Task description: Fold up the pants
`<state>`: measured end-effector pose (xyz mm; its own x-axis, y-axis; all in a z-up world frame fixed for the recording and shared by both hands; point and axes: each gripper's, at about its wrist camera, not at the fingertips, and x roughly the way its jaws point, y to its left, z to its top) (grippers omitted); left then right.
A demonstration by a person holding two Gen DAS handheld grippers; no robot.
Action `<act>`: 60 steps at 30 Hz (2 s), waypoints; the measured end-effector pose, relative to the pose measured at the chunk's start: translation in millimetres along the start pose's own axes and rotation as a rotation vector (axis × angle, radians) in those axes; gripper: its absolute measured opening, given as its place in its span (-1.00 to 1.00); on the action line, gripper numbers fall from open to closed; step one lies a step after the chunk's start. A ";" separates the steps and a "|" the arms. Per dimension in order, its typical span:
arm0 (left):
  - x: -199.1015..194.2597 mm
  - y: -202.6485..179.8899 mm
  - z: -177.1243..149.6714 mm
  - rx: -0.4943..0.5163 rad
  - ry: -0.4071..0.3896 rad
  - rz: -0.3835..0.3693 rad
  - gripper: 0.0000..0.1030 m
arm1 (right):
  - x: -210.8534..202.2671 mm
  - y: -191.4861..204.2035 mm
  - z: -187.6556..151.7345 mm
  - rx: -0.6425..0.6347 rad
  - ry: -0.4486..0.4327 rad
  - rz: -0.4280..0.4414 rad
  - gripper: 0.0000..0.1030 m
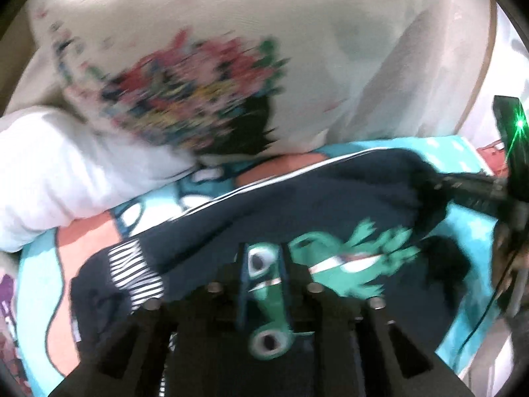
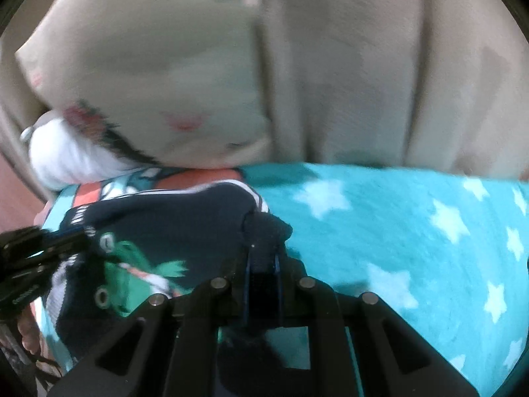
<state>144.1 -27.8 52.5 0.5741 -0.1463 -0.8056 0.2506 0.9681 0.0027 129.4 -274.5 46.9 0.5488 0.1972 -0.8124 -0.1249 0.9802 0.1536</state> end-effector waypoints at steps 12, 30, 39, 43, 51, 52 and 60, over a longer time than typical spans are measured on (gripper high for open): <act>31.0 79.3 3.2 0.016 0.111 0.053 0.10 | 3.0 68.6 19.4 -0.386 -0.059 0.012 0.18; 76.6 92.8 16.6 0.074 0.195 -0.069 -0.84 | 106.4 88.6 43.9 -0.419 0.171 0.156 -0.90; -7.6 73.3 -4.8 0.031 0.050 -0.017 -0.85 | 25.0 92.1 29.2 -0.417 0.001 0.126 -0.91; -58.1 63.0 -34.1 -0.006 -0.028 -0.027 -0.85 | -24.4 90.3 5.3 -0.447 -0.074 0.140 -0.91; -106.3 46.7 -118.3 -0.084 -0.087 -0.113 -0.72 | -50.8 105.6 -97.0 -0.555 -0.039 0.181 -0.90; -108.1 49.6 -125.4 -0.098 -0.084 -0.118 -0.71 | -43.9 109.1 -109.2 -0.577 -0.029 0.151 -0.90; -154.7 83.7 -135.4 -0.228 -0.209 -0.119 -0.25 | -60.2 95.7 -138.5 -0.600 -0.039 0.086 -0.21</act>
<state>-29.3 103.4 97.2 0.7045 -0.2771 -0.6533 0.1583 0.9588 -0.2360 -30.0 -194.9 32.6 0.5446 0.2868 -0.7881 -0.6081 0.7822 -0.1355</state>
